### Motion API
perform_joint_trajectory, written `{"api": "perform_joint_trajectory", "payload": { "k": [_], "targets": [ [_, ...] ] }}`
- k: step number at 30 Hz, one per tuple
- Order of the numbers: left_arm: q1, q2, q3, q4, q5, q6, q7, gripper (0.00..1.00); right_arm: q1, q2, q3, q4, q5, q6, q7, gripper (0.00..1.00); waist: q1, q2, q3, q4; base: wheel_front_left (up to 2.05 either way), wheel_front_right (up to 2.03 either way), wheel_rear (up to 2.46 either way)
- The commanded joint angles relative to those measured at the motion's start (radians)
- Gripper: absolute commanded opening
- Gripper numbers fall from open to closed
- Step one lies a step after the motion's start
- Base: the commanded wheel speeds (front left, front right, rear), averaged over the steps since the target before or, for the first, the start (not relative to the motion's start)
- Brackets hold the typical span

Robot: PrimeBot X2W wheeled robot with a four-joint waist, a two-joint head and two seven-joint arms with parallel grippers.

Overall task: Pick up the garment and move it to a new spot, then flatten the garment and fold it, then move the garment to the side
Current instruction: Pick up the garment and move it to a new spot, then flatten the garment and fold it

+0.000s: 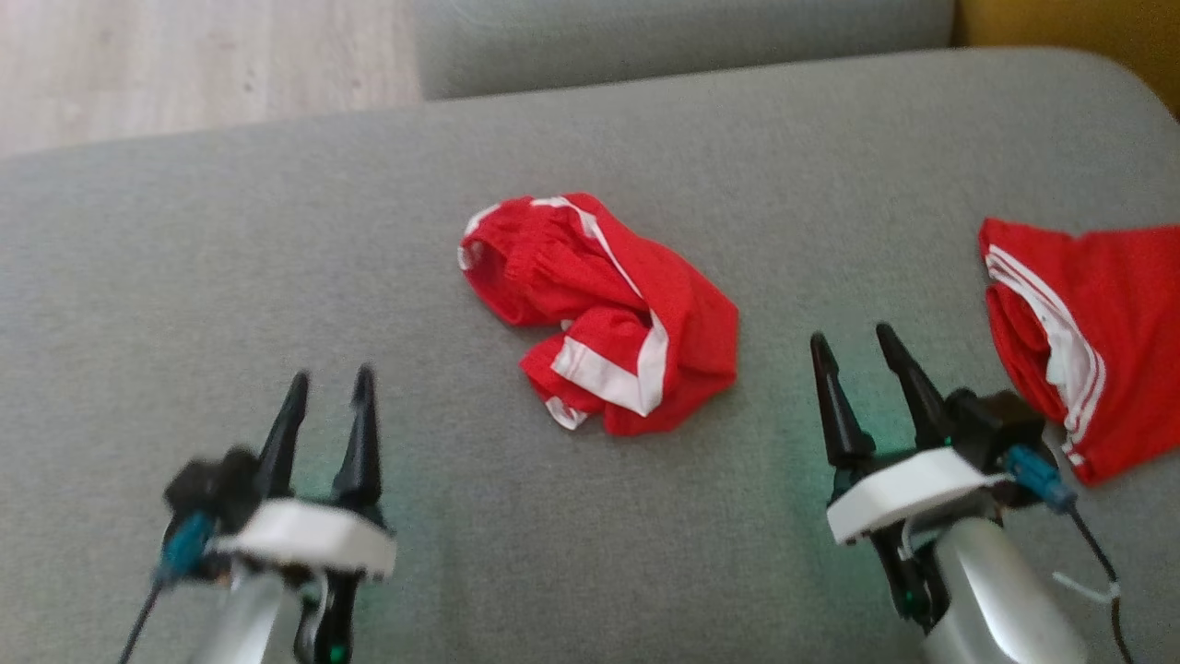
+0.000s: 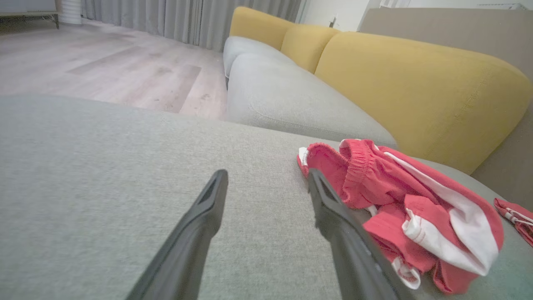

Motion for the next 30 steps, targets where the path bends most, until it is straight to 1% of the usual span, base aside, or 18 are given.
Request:
{"api": "perform_joint_trajectory", "payload": {
  "k": [1, 5, 9, 14, 18, 30],
  "targets": [
    [0.026, -0.011, 0.089, -0.067, 0.065, -0.001, -0.010, 1.00, 0.002, 0.007, 0.014, -0.018, -0.008, -0.001, -0.011, 1.00, 0.0000, -0.0001, -0.034, 0.025, 0.00, 0.00, 0.00],
    [0.151, -0.051, 0.193, -0.142, 0.186, -0.014, -0.010, 1.00, 0.039, 0.007, 0.003, 0.000, -0.005, -0.001, -0.011, 1.00, 0.0000, -0.0001, -0.075, 0.045, 0.00, 0.00, 0.00],
    [0.245, -0.082, 0.257, -0.194, 0.259, -0.024, -0.010, 1.00, 0.070, 0.007, -0.002, 0.013, -0.002, -0.001, -0.011, 1.00, 0.0000, -0.0001, -0.099, 0.057, 0.00, 0.00, 0.00],
    [0.297, -0.099, 0.270, -0.215, 0.292, -0.032, -0.010, 1.00, 0.083, 0.007, 0.000, 0.024, -0.002, -0.001, -0.011, 1.00, 0.0000, -0.0001, -0.111, 0.059, 0.00, 0.00, 0.00],
    [0.307, -0.105, 0.273, -0.219, 0.304, -0.034, -0.010, 1.00, 0.084, 0.007, 0.002, 0.029, -0.003, -0.001, -0.011, 1.00, 0.0000, -0.0001, -0.113, 0.061, 0.00, 0.00, 0.00],
    [0.282, -0.109, 0.222, -0.232, 0.280, -0.035, -0.010, 1.00, 0.070, 0.007, -0.002, 0.023, -0.009, -0.001, -0.011, 1.00, 0.0000, -0.0001, -0.097, 0.067, 0.00, 0.00, 0.00]
  ]
}}
